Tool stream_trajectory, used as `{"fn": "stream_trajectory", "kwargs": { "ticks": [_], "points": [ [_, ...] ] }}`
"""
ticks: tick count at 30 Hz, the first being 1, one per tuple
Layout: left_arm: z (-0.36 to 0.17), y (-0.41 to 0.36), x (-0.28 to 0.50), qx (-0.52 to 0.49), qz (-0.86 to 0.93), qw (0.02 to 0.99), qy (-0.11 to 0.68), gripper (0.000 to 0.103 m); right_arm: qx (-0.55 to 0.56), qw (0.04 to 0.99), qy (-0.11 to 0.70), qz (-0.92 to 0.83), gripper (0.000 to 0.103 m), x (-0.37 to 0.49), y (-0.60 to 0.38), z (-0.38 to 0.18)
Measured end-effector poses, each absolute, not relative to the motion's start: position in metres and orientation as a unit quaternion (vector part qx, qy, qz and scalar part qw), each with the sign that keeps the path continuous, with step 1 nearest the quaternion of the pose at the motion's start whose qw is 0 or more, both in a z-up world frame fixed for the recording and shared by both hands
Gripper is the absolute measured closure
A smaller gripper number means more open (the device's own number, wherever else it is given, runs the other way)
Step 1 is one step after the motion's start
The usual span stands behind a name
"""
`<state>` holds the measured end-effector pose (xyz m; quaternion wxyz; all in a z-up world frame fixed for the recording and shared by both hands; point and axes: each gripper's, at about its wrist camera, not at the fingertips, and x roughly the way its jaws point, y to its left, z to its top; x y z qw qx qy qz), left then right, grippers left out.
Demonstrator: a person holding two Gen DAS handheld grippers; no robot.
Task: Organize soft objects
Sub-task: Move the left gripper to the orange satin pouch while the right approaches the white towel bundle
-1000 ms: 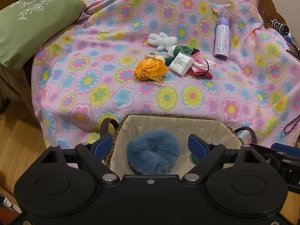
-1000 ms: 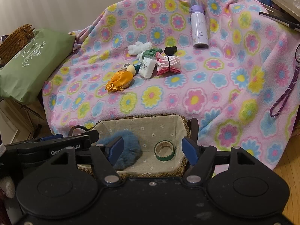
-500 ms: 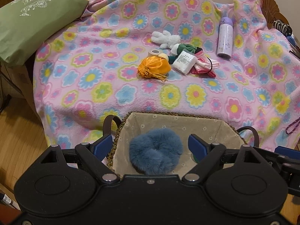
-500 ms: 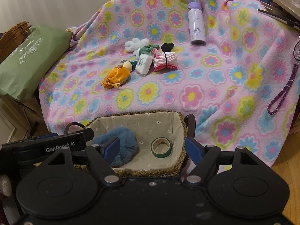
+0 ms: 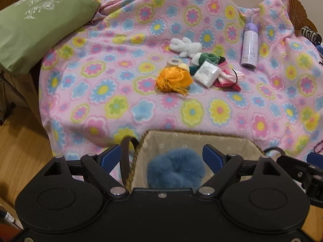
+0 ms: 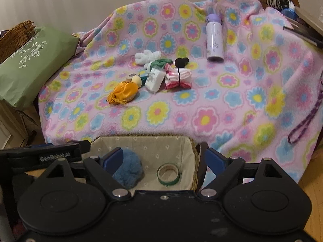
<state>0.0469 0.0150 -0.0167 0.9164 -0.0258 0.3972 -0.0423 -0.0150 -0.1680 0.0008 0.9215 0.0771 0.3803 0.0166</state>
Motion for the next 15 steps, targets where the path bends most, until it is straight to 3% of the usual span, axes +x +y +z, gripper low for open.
{"fn": "stream_trajectory", "kwargs": {
  "ticks": [15],
  "points": [
    [-0.015, 0.01, 0.124, 0.017, -0.058, 0.912, 0.405, 0.019, 0.068, 0.922, 0.382, -0.002, 0.016, 0.068, -0.186, -0.001]
  ]
}}
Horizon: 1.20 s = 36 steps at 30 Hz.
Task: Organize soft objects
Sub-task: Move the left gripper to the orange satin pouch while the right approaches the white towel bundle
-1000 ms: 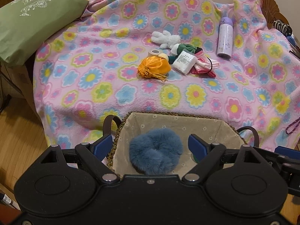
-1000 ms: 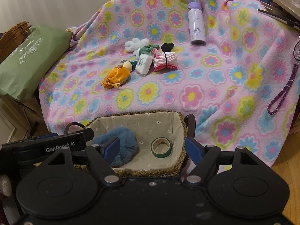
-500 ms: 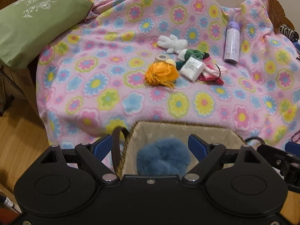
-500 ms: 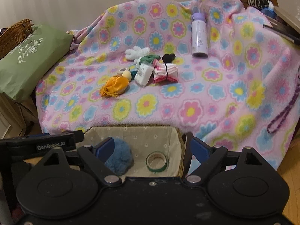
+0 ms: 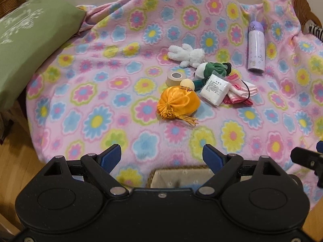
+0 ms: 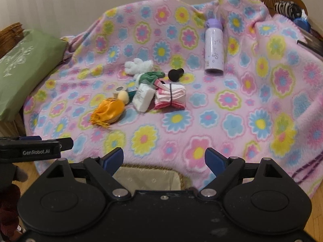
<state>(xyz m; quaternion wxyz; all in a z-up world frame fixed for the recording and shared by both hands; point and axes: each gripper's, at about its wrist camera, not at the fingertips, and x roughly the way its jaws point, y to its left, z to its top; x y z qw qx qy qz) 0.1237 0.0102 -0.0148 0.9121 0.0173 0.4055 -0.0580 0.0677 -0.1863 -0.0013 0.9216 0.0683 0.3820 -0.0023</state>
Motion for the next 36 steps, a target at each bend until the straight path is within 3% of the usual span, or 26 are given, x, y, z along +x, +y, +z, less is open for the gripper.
{"fn": "stream_trajectory", "kwargs": {
  "ticks": [15, 36],
  "points": [
    [-0.054, -0.01, 0.21, 0.049, -0.069, 0.89, 0.447, 0.019, 0.074, 0.9, 0.428, -0.026, 0.016, 0.158, -0.201, -0.04],
    [-0.083, 0.031, 0.266, 0.026, 0.009, 0.876, 0.481, 0.018, 0.037, 0.912, 0.408, -0.032, 0.016, 0.263, -0.184, -0.069]
  ]
}}
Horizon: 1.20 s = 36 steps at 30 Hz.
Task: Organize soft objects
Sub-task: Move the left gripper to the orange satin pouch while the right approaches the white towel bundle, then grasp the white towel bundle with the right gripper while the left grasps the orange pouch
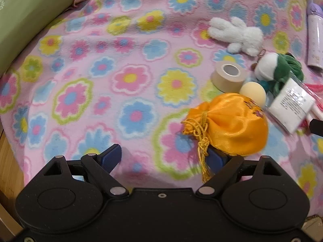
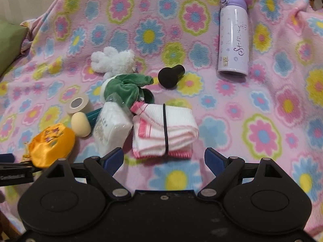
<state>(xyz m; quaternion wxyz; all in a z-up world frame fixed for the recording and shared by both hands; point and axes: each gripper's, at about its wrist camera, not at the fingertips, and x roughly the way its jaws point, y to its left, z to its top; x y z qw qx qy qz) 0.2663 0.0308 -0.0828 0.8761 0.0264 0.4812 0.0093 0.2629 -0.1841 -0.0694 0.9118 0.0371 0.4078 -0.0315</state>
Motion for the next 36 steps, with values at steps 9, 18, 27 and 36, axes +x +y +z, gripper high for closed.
{"fn": "stream_trajectory", "kwargs": {
  "ticks": [9, 18, 27, 36],
  "points": [
    [-0.086, 0.029, 0.268, 0.04, 0.005, 0.879, 0.475, 0.017, 0.027, 0.91, 0.409, -0.057, 0.016, 0.292, -0.181, -0.082],
    [-0.093, 0.03, 0.269, 0.035, 0.01, 0.884, 0.465, 0.003, 0.021, 0.909, 0.41, -0.063, 0.006, 0.298, -0.182, -0.099],
    [-0.094, 0.034, 0.271, 0.012, 0.005, 0.885, 0.465, 0.002, 0.015, 0.925, 0.375, -0.053, 0.0, 0.292, -0.182, -0.107],
    [-0.093, 0.035, 0.27, 0.002, 0.004, 0.884, 0.467, 0.004, 0.021, 0.927, 0.372, -0.043, 0.0, 0.292, -0.186, -0.107]
  ]
}}
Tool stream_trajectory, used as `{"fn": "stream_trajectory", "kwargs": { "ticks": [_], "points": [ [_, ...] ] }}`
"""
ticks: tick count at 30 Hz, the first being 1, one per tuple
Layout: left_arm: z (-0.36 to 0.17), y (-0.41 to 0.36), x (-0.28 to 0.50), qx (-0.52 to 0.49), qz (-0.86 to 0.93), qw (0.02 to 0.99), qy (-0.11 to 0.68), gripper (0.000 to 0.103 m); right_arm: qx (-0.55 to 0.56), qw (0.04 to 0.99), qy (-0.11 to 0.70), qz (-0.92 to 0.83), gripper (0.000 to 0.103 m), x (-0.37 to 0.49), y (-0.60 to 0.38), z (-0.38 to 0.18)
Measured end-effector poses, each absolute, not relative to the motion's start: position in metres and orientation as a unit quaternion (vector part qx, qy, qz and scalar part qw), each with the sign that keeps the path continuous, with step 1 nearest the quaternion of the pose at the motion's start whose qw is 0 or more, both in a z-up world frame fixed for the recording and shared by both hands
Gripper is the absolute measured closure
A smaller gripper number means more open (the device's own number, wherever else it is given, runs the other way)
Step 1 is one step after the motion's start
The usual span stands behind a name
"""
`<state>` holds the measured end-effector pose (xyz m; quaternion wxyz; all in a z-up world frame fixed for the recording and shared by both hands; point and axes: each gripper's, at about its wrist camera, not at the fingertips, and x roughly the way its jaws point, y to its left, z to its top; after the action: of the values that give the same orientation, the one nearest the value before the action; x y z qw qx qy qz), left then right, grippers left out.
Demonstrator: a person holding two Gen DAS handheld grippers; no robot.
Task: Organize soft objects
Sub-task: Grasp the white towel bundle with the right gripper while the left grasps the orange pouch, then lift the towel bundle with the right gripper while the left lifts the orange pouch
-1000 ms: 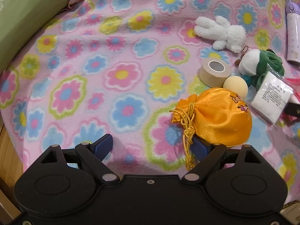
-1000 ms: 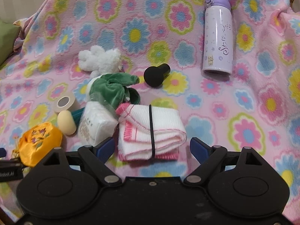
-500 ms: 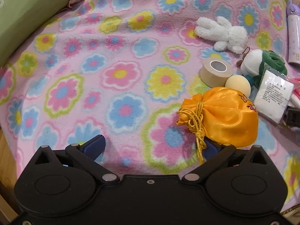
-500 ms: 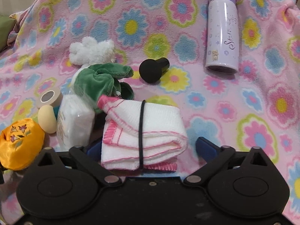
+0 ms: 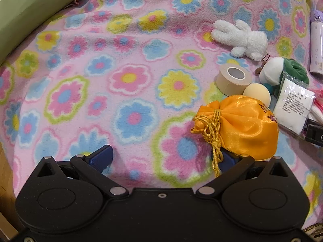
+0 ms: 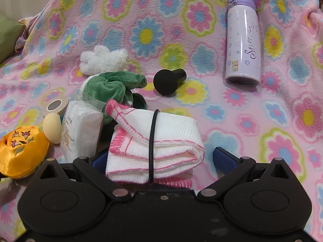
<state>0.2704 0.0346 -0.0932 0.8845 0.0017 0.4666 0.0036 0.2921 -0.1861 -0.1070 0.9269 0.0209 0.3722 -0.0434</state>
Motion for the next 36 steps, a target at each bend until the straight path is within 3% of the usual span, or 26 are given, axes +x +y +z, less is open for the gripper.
{"fn": "stream_trajectory", "kwargs": {
  "ticks": [2, 7, 20, 36],
  "points": [
    [-0.09, 0.035, 0.267, -0.003, 0.0, 0.884, 0.467, 0.007, 0.025, 0.927, 0.371, -0.044, 0.004, 0.29, -0.188, -0.106],
    [-0.079, 0.031, 0.257, 0.009, -0.011, 0.888, 0.459, 0.009, 0.023, 0.93, 0.363, -0.047, 0.033, 0.282, -0.193, -0.098],
    [-0.042, 0.001, 0.25, 0.012, -0.079, 0.903, 0.423, 0.007, 0.046, 0.932, 0.351, -0.078, 0.033, 0.258, -0.217, -0.089],
    [-0.079, -0.033, 0.286, 0.034, -0.07, 0.888, 0.454, 0.006, 0.061, 0.929, 0.355, -0.082, 0.033, 0.253, -0.221, -0.097]
  ]
}}
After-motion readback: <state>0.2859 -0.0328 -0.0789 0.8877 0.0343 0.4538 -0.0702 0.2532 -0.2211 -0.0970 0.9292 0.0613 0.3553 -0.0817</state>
